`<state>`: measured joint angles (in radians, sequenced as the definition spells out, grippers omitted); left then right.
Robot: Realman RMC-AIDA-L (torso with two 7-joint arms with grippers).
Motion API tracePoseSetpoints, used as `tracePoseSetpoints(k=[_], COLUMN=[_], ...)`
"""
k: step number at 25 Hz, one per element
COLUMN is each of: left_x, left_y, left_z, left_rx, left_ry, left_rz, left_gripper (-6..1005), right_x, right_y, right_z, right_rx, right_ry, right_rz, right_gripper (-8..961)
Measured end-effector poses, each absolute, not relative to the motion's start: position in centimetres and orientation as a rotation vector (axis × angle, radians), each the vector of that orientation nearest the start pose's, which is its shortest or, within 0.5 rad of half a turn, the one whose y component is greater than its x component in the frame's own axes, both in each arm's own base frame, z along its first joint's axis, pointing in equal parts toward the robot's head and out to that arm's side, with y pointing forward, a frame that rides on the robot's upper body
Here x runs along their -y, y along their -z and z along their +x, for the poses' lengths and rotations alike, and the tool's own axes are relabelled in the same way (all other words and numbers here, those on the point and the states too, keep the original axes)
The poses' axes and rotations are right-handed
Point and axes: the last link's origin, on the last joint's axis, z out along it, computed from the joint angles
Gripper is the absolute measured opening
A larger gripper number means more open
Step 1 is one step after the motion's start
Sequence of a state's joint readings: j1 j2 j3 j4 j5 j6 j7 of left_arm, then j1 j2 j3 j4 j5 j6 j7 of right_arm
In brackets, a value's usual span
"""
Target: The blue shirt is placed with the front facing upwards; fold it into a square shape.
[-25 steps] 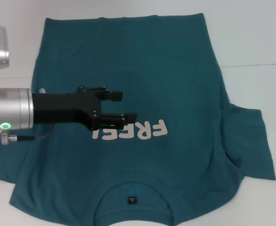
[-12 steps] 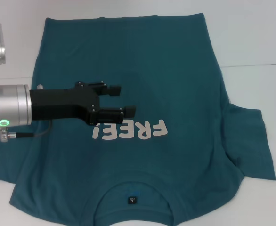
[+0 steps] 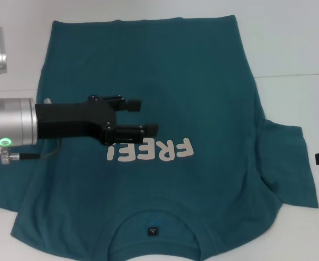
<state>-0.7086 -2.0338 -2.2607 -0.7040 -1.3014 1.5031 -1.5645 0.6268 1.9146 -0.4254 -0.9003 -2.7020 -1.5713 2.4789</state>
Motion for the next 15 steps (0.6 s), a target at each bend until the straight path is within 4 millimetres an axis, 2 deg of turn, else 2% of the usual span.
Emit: tracePoseSetpoints(k=[15], left_x=[-38.6], left_y=[-0.9], left_z=[-17.6], left_rx=[0.492], left_ry=[0.753], left_rz=[-2.821], left_gripper=[843], right_x=[-35.8], right_y=[-10.7], right_z=[33.0], right_rx=[-1.803], right_ry=[-0.052], right_rz=[-2.002], right_gripper=[924])
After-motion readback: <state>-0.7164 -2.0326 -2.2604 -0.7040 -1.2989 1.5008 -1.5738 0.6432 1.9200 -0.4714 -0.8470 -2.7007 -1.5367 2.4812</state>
